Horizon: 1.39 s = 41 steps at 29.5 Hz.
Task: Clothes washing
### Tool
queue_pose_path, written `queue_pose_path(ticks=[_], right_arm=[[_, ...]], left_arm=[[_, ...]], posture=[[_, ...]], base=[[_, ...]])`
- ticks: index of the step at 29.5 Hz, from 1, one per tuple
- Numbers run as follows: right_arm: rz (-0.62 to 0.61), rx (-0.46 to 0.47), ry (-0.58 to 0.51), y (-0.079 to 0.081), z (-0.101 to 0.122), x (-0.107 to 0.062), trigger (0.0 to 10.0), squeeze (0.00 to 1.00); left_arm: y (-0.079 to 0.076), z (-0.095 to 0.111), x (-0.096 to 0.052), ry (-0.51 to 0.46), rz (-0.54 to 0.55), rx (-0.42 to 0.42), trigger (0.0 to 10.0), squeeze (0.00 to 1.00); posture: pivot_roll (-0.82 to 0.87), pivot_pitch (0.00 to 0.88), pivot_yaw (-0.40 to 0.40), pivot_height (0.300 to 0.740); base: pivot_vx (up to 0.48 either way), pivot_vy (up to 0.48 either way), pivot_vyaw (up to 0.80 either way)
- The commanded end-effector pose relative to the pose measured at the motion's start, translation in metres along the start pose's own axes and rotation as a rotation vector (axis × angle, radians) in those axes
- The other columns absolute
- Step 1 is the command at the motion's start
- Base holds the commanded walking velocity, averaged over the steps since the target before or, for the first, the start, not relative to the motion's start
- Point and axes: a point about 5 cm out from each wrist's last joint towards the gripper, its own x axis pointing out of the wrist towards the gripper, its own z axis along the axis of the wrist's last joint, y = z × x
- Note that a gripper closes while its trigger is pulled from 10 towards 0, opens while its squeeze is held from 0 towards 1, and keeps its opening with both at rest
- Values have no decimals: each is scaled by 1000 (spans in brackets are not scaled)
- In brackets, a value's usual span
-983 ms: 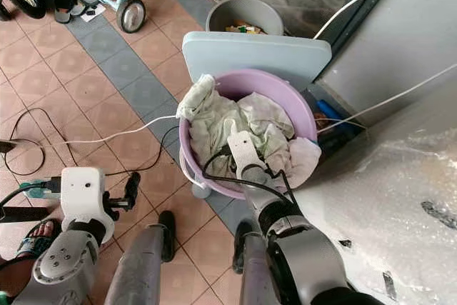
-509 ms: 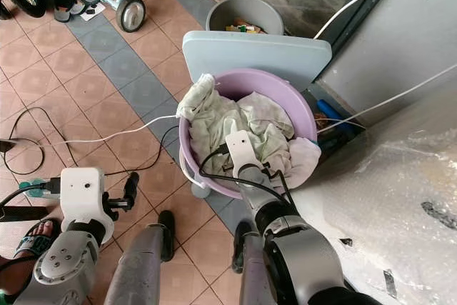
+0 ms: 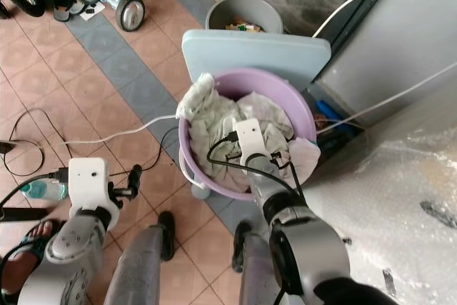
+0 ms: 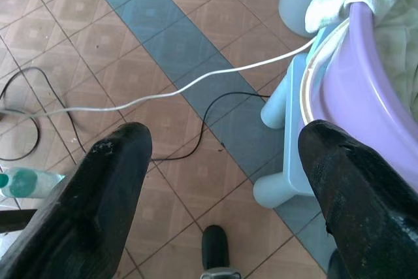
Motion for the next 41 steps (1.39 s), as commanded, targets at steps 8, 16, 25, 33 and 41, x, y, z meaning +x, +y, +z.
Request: queue_pose_path(ticks=[8, 16, 25, 33, 41], right_arm=[[-10, 53, -245, -38, 54, 0, 0, 0], [-142, 123, -559, -79, 68, -39, 0, 0], [-9, 102, -854, -73, 115, -95, 0, 0], [-70, 181, -941, -104, 153, -118, 0, 0], [29, 160, -769, -71, 113, -106, 10000, 0]], left_arm=[[2, -1, 30, -37, -3, 12, 10000, 0], [-8, 0, 58, -51, 11, -40, 10000, 0], [-9, 15, 74, -113, -27, -1, 10000, 0], [-12, 14, 77, -147, 0, -38, 10000, 0], [-15, 5, 69, -137, -16, -50, 10000, 0]], posture=[[111, 140, -44, 740], [24, 3, 7, 740], [-33, 3, 69, 740], [-31, 0, 51, 740], [-17, 17, 36, 740]], base=[[0, 0, 0], [0, 0, 0], [0, 0, 0], [0, 0, 0], [0, 0, 0]])
